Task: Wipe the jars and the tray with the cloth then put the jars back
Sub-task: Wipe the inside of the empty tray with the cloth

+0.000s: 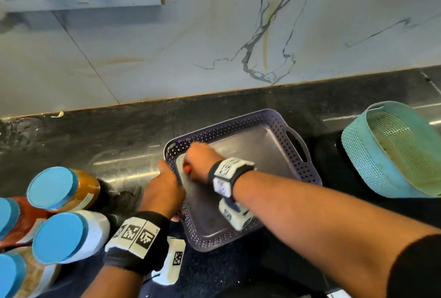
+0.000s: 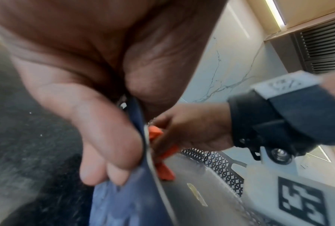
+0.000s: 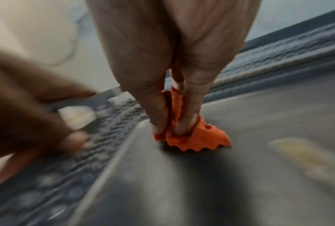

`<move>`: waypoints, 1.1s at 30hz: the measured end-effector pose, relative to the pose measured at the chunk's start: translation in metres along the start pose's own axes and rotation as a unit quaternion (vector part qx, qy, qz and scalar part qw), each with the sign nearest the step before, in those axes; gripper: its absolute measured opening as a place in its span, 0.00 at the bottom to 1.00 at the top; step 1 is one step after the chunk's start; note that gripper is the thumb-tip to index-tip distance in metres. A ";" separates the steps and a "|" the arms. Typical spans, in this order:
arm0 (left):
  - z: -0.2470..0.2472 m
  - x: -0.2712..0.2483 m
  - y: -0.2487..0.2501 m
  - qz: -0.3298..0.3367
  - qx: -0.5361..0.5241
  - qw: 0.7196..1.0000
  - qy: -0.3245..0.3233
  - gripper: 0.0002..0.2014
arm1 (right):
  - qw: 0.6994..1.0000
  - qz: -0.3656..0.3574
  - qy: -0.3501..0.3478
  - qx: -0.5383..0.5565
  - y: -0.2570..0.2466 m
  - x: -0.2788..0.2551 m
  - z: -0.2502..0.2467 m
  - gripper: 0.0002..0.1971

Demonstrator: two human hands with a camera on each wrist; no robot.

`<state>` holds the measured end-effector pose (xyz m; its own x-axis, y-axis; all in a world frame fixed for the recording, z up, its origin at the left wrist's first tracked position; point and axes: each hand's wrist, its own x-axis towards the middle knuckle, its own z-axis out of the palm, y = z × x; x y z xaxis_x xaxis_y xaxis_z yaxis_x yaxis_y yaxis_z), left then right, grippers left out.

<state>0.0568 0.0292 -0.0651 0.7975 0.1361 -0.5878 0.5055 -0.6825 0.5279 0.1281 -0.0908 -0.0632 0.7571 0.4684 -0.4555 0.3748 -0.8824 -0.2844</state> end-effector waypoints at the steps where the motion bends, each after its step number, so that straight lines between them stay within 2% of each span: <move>1: 0.001 -0.001 0.002 -0.008 -0.005 1.000 0.009 0.11 | 0.999 -0.043 -0.017 -0.002 -0.013 -0.005 0.006 0.11; 3: 0.001 -0.002 0.001 -0.024 -0.016 0.999 0.016 0.09 | 0.996 -0.082 -0.043 -0.013 -0.008 -0.018 0.014 0.12; 5: 0.000 -0.001 -0.001 -0.020 -0.004 1.000 0.009 0.11 | 0.994 -0.054 -0.088 -0.043 0.029 -0.029 0.014 0.11; 8: -0.006 0.001 -0.004 -0.010 0.006 1.000 -0.011 0.13 | 0.993 0.067 -0.067 -0.065 0.107 -0.040 -0.009 0.10; 10: -0.008 0.001 -0.003 -0.010 0.005 1.000 -0.024 0.12 | 0.982 0.173 -0.021 -0.069 0.151 -0.041 -0.026 0.12; 11: -0.010 0.000 -0.001 -0.007 0.005 0.999 -0.033 0.11 | 0.975 0.215 0.006 -0.065 0.163 -0.038 -0.030 0.12; 13: -0.010 -0.002 0.003 0.004 0.010 0.999 -0.047 0.11 | 0.967 0.249 0.044 -0.023 0.157 -0.025 -0.032 0.09; 15: -0.009 -0.004 0.005 0.007 0.015 0.999 -0.048 0.11 | 0.973 0.222 0.055 0.021 0.121 -0.007 -0.025 0.09; 16: -0.007 -0.003 0.006 0.003 0.016 0.999 -0.046 0.11 | 0.981 0.184 0.046 0.032 0.096 0.002 -0.017 0.09; 18: -0.005 0.000 0.007 -0.016 0.019 0.999 -0.033 0.13 | 0.997 0.071 0.007 0.028 0.044 0.009 -0.002 0.10; 20: -0.002 0.003 0.009 -0.043 0.028 0.999 -0.013 0.16 | 0.999 -0.039 -0.019 0.005 0.006 0.000 0.010 0.10; 22: 0.000 0.005 0.009 -0.058 0.041 0.997 -0.007 0.15 | 0.994 -0.094 -0.044 -0.020 0.004 -0.012 0.014 0.11; 23: 0.000 0.006 0.008 -0.057 0.044 0.997 -0.007 0.14 | 0.994 -0.089 -0.063 -0.032 0.014 -0.016 0.012 0.10; 25: 0.000 0.004 0.006 -0.051 0.045 0.998 -0.004 0.12 | 0.996 -0.035 -0.078 -0.032 0.050 -0.022 0.003 0.08; 29: 0.000 0.003 0.002 -0.031 0.062 0.998 0.006 0.12 | 0.985 0.104 -0.020 -0.135 0.131 -0.026 -0.034 0.11; 33: 0.005 0.001 0.005 -0.037 0.050 0.998 0.013 0.12 | 0.974 0.198 0.027 -0.108 0.158 -0.021 -0.048 0.11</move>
<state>0.0584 0.0225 -0.0664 0.7677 0.2064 -0.6066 0.5289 -0.7385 0.4181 0.1974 -0.2426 -0.0579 0.8898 0.0924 -0.4468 0.1483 -0.9847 0.0918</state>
